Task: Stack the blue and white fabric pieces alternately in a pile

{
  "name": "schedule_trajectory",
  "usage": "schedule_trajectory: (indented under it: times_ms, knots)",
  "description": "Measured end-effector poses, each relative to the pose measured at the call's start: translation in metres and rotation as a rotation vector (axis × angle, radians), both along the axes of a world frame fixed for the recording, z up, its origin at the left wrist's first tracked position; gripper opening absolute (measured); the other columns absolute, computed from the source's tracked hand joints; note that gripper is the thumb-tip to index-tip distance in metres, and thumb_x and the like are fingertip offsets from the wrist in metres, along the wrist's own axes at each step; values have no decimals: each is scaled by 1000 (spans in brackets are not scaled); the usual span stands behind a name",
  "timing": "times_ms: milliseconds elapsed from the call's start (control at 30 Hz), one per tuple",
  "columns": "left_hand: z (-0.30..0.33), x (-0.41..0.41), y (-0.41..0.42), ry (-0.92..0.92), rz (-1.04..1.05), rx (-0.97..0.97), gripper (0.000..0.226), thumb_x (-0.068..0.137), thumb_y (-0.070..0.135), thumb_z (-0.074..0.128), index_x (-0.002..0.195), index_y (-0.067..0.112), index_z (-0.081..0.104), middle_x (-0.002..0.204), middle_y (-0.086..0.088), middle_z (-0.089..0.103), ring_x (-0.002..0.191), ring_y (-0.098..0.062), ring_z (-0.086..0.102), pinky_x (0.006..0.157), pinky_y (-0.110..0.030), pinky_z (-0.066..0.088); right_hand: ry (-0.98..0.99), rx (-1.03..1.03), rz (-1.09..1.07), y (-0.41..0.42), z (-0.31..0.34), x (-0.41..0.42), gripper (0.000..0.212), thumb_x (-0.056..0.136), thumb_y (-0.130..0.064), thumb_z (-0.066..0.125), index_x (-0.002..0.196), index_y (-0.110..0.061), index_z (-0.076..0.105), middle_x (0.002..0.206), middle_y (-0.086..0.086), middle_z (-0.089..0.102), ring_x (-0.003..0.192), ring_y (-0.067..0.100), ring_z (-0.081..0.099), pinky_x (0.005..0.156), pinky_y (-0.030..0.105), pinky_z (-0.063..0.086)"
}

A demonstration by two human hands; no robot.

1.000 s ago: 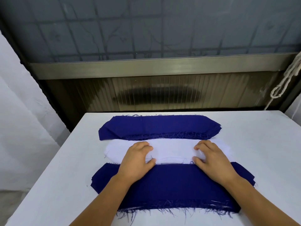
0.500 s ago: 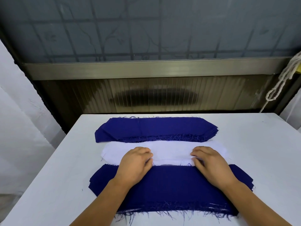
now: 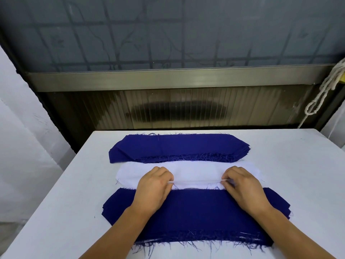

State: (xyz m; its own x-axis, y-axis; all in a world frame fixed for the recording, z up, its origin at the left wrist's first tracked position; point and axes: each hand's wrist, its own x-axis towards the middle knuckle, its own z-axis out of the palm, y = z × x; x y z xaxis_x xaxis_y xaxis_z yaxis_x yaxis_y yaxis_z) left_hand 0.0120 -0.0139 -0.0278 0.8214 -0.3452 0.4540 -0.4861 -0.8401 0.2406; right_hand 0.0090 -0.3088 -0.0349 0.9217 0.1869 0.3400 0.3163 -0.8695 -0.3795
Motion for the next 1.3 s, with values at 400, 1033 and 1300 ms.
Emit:
schedule_trajectory:
  times_ms: [400,1033,1300]
  knots:
    - [-2,-2,7,149,119,-131,18,94,25,56,80,24,68,82,16,60,78,-4,52,65,-19,44,95,158,-33,-1,3,-1,16,95,-14,54,95,-26,64,93,-24,57,91,-7,51,75,5,37]
    - [5,-1,22,163,214,-205,12,91,17,62,86,26,68,80,16,59,78,-4,54,66,-13,43,48,374,-122,-2,7,-4,21,95,-10,53,99,-28,63,99,-22,60,98,-1,55,76,8,40]
    - [34,-10,46,-90,181,-134,9,87,10,69,93,16,74,91,6,67,81,-16,61,68,-26,49,-196,238,-87,-2,18,-11,18,88,0,63,97,-14,69,100,-5,66,95,16,58,86,25,41]
